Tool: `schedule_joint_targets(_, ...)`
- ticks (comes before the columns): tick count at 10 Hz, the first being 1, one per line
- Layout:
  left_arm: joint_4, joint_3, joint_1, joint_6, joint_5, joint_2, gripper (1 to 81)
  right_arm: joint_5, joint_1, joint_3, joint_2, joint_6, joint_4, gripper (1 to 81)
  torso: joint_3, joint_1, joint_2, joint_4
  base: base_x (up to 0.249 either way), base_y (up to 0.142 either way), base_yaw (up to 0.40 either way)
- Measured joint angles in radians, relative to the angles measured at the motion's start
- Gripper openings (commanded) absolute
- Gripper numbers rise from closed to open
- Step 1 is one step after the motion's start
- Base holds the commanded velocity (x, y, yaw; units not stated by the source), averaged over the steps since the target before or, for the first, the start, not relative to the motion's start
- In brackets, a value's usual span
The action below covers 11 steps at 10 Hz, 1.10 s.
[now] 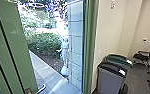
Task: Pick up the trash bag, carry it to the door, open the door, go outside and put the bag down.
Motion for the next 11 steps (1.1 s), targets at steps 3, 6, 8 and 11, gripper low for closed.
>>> schedule_joint_targets(3,0.0,0.0,0.0,0.0,0.002,-0.005,1.0,0.0,-0.001,0.0,0.0,0.0,0.0,81.1,0.0,0.0,0.0,0.0,0.0,0.0,0.141)
schedule_joint_targets(6,0.0,0.0,0.0,0.0,0.002,-0.005,1.0,0.001,-0.001,0.0,0.0,0.0,0.0,81.1,0.0,0.0,0.0,0.0,0.0,0.0,0.297)
schedule_joint_targets(8,0.0,0.0,0.006,0.0,-0.009,-0.01,1.0,-0.001,-0.011,0.0,0.002,0.0,0.0,81.1,0.0,0.0,0.0,0.0,0.0,0.0,0.307)
schedule_joint_targets(11,0.0,0.002,0.039,0.0,-0.085,-0.04,1.0,0.021,-0.015,0.053,-0.027,-0.002,-0.002,81.1,0.0,0.0,0.0,0.0,0.0,0.0,0.314)
